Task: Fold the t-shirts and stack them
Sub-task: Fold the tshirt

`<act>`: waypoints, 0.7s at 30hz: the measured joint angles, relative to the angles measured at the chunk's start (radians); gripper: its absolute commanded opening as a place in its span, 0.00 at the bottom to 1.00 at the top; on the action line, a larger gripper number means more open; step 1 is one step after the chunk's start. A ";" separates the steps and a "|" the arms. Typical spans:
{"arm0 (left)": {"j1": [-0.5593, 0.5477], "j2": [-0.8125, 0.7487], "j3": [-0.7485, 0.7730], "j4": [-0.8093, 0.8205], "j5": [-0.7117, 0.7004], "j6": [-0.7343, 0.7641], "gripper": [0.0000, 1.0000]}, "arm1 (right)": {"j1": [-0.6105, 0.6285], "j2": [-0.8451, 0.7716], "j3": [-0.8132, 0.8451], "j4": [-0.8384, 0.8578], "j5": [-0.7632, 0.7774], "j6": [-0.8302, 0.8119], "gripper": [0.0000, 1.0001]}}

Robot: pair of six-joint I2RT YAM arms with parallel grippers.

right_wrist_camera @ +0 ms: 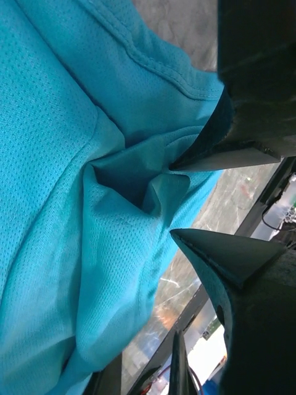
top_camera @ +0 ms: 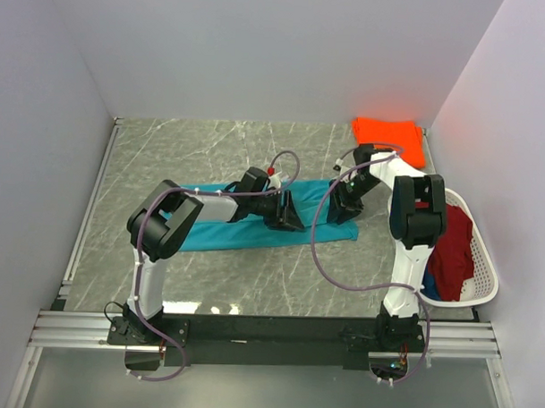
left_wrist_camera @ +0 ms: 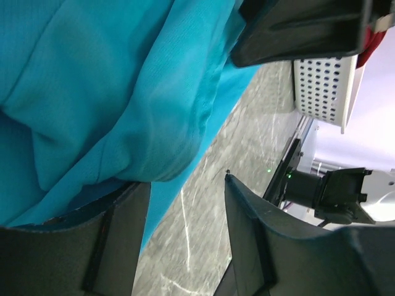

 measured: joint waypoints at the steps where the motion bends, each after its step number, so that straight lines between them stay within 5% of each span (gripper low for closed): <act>1: 0.000 0.000 0.005 -0.001 -0.002 -0.002 0.55 | 0.000 0.002 0.001 0.000 0.000 0.000 0.46; 11: 0.013 0.010 0.054 0.003 0.001 -0.008 0.32 | -0.011 0.005 0.041 0.002 -0.011 0.000 0.24; 17: 0.043 0.023 0.076 -0.002 0.002 -0.005 0.16 | -0.016 0.027 0.108 0.008 -0.033 0.005 0.00; 21: 0.074 0.046 0.113 -0.003 0.000 0.000 0.16 | -0.016 0.059 0.156 0.012 -0.042 0.016 0.00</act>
